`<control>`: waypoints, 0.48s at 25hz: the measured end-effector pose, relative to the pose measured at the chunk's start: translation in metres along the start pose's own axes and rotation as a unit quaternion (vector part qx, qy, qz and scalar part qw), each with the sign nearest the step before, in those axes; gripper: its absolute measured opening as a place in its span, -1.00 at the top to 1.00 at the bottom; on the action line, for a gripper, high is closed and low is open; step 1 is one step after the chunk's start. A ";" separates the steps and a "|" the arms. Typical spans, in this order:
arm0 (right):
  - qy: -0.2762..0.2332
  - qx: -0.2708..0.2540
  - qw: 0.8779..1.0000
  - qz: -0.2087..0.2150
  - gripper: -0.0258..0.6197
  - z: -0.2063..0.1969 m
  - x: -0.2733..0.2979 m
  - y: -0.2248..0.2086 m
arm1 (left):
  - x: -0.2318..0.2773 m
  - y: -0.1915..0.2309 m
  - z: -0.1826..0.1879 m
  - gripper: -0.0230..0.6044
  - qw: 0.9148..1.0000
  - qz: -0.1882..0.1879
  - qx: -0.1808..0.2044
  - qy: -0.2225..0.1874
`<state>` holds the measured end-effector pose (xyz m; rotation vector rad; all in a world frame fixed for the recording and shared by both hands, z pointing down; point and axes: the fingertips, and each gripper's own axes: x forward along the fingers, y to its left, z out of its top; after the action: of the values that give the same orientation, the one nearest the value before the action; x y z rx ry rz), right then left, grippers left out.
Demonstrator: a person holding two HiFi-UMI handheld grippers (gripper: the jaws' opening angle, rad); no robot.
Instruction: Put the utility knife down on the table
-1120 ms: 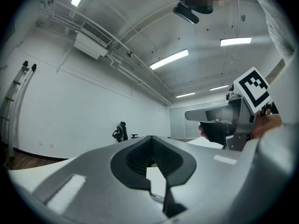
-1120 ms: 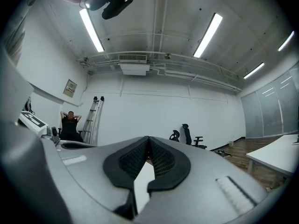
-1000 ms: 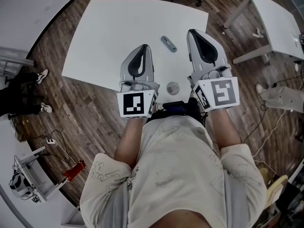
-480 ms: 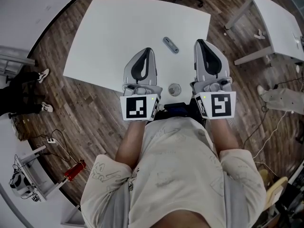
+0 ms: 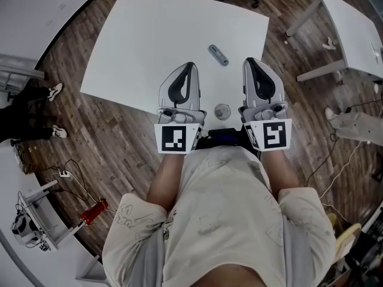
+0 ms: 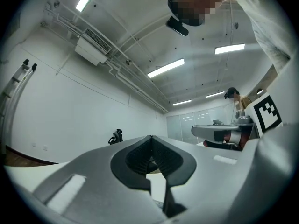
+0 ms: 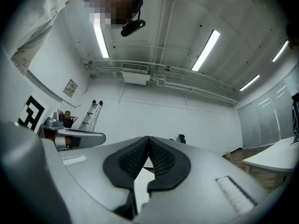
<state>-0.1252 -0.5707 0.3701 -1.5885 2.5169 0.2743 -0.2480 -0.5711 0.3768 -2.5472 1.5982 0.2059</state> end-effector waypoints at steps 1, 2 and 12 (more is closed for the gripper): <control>0.002 0.000 1.000 0.002 0.90 -0.004 -0.001 0.002 | -0.002 -0.002 -0.001 0.87 1.000 -0.004 0.000 -0.006; 0.004 0.001 1.000 0.003 0.90 -0.008 -0.001 0.002 | -0.002 -0.003 -0.002 0.87 1.000 -0.008 0.000 -0.012; 0.004 0.004 1.000 0.010 0.90 -0.011 0.004 0.000 | 0.002 -0.008 -0.004 0.87 1.000 -0.022 0.005 -0.016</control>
<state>-0.1271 -0.5771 0.3795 -1.5651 2.5381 0.2604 -0.2392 -0.5703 0.3804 -2.5554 1.5254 0.2310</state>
